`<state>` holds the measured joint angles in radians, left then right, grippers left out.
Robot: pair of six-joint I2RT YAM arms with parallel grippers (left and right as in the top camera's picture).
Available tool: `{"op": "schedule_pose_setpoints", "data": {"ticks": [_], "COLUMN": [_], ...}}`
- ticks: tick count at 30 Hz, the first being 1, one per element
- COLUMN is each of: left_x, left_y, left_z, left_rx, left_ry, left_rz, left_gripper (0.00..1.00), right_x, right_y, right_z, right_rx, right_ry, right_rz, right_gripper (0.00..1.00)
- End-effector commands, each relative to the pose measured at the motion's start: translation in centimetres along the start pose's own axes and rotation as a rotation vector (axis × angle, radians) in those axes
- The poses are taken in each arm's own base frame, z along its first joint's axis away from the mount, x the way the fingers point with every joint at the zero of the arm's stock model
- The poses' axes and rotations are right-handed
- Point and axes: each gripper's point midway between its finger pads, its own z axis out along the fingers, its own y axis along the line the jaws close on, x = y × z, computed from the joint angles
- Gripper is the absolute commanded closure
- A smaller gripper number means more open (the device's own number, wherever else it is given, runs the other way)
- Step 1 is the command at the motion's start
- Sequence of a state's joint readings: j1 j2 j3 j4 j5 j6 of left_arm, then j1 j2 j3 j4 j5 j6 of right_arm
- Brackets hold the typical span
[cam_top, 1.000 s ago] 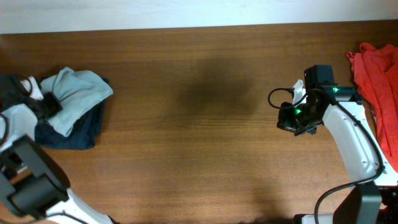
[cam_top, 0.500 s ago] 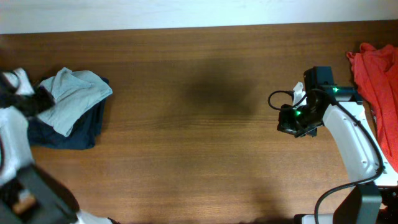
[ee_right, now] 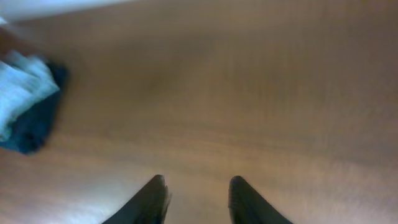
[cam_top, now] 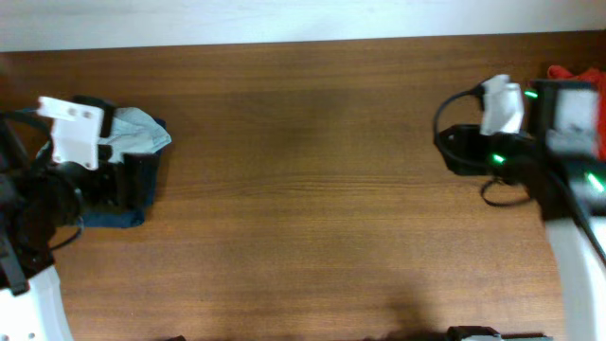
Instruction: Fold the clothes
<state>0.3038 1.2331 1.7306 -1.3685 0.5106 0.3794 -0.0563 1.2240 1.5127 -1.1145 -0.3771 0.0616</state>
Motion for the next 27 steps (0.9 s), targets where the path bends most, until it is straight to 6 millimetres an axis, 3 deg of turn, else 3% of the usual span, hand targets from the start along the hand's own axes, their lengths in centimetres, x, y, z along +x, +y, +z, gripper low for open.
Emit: {"op": "schedule_pose_setpoints", "data": {"ticks": [1,3,7,12,25,27], "left_x": [-0.2,-0.1,-0.1,-0.1,-0.1,-0.1], "left_y": [-2.8,-3.0,-2.8,-2.7,-2.6,-2.6], "left_z": [-1.4,-1.4,-1.2,-0.9,-0.6,-0.7], "left_rx": [0.048,0.053,0.054,0.057,0.06,0.06], "left_ry": [-0.028,-0.024,-0.018,-0.013,-0.003,-0.004], "left_rz": [0.119,0.118,0.115,0.111,0.106,0.106], "left_gripper": [0.01,0.01,0.01,0.01,0.01,0.01], "right_x": [-1.5,-1.2,1.1,3.8,4.1,4.2], "right_y": [2.8,3.1,3.8,4.0,4.2,2.0], "right_z": [-6.3,-8.4,-10.9,-12.0,-11.7,-11.9], "right_rx": [-0.023,0.004,0.016,0.018,0.008,0.135], "right_ry": [-0.191,-0.246,-0.262,-0.221,-0.198,-0.209], "right_rz": [-0.108,-0.125,-0.129,-0.113,-0.119,-0.112], "right_gripper": [0.34,0.01,0.01,0.01,0.01,0.01]}}
